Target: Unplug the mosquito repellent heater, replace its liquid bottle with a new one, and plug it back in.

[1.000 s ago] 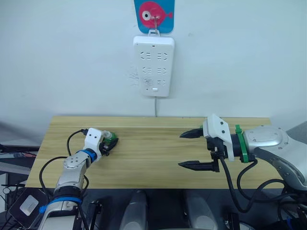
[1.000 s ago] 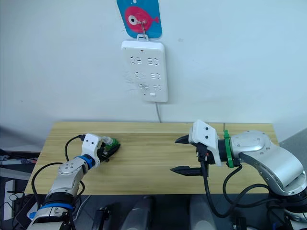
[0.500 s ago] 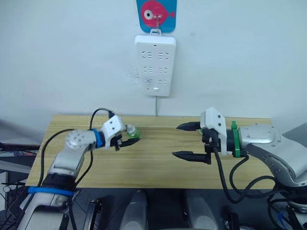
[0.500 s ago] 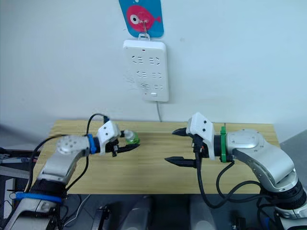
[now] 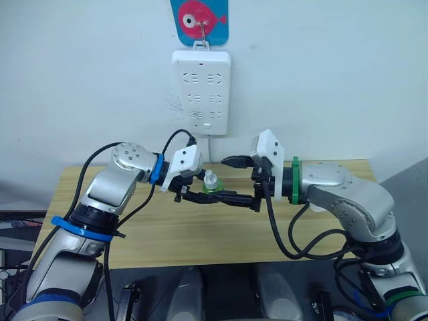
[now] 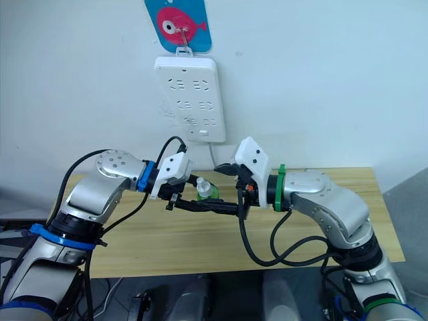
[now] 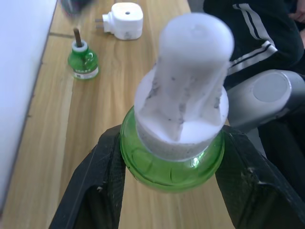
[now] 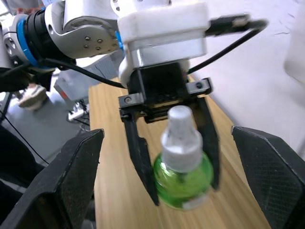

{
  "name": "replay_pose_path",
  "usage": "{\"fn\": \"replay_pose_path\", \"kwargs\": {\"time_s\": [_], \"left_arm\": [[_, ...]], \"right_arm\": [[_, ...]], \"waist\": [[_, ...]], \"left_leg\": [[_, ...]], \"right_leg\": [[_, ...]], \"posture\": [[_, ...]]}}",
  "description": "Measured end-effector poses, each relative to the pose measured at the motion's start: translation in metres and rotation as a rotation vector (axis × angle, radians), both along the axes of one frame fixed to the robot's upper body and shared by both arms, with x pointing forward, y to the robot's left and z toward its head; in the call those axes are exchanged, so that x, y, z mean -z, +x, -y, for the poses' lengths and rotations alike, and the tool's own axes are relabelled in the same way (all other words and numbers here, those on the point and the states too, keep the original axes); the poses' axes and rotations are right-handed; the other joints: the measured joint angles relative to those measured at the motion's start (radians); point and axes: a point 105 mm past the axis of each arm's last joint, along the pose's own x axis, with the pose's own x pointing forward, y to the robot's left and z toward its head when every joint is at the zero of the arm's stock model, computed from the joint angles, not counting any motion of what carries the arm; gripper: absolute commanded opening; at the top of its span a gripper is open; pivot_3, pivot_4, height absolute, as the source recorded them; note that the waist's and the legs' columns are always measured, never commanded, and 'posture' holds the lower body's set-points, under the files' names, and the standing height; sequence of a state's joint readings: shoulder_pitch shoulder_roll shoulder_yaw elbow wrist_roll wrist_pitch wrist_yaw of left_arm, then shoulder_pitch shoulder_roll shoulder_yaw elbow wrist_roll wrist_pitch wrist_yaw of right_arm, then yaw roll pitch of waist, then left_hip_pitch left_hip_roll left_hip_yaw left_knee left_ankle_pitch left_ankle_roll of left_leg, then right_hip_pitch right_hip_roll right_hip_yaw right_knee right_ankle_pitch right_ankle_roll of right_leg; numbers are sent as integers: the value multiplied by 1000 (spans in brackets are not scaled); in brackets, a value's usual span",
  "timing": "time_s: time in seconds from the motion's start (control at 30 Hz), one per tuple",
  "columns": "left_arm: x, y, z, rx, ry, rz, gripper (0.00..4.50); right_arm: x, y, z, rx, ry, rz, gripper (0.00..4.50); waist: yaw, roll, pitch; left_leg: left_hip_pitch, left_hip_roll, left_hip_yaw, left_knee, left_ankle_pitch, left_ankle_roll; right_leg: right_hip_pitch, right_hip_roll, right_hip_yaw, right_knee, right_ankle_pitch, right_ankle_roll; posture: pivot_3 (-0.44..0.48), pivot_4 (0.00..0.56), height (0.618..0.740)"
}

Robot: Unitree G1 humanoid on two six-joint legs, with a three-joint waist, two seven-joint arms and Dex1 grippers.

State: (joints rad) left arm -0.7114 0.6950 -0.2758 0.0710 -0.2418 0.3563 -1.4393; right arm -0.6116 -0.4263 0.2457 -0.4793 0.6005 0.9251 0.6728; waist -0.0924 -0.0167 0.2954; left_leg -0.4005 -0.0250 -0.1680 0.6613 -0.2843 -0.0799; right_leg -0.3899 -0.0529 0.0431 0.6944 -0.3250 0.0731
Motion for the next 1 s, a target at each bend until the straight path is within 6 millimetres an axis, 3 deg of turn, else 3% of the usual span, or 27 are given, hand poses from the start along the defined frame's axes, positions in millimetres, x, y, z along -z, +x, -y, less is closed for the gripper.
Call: {"fn": "replay_pose_path", "kwargs": {"time_s": [0.2, 0.53, 0.73, 0.97, 1.0], "left_arm": [[-1, -1, 3, 25, -10, -4, 2261], [-2, -2, 7, 32, -51, -37, 2261], [-4, -4, 8, 50, -70, -51, 2261], [-16, 9, -3, -22, -153, -4, 4485], [-17, 11, -4, -35, -164, -3, 4500]], "right_arm": [[9, 11, -2, 35, -15, -6, 4500], [10, 13, -5, 24, -9, 38, 1074], [7, 11, -3, 2, -6, 51, 1052], [-7, 14, 12, 11, 54, 64, 1052], [-9, 14, 14, 12, 62, 66, 1052]], "waist": [[-1, 0, 0], [-6, 0, 0], [-8, 0, -1], [-9, 0, -1], [-10, 0, -2]], "left_leg": [[0, 0, 0, 0, 0, 0], [0, 0, 0, 1, 0, -1], [0, 0, 0, 1, 1, -1], [0, -1, 0, 1, 1, -1], [0, -1, 0, 1, 1, -1]], "right_leg": [[-1, 0, 0, 1, 0, 0], [-1, 0, 0, 2, 0, 0], [-1, 0, 0, 2, 0, 0], [-1, 0, 0, 3, 0, 0], [-1, 0, 0, 3, 0, 0]], "posture": [[-103, 227, 740], [-103, 221, 740], [-103, 215, 740], [-108, 212, 740], [-108, 212, 740]]}}
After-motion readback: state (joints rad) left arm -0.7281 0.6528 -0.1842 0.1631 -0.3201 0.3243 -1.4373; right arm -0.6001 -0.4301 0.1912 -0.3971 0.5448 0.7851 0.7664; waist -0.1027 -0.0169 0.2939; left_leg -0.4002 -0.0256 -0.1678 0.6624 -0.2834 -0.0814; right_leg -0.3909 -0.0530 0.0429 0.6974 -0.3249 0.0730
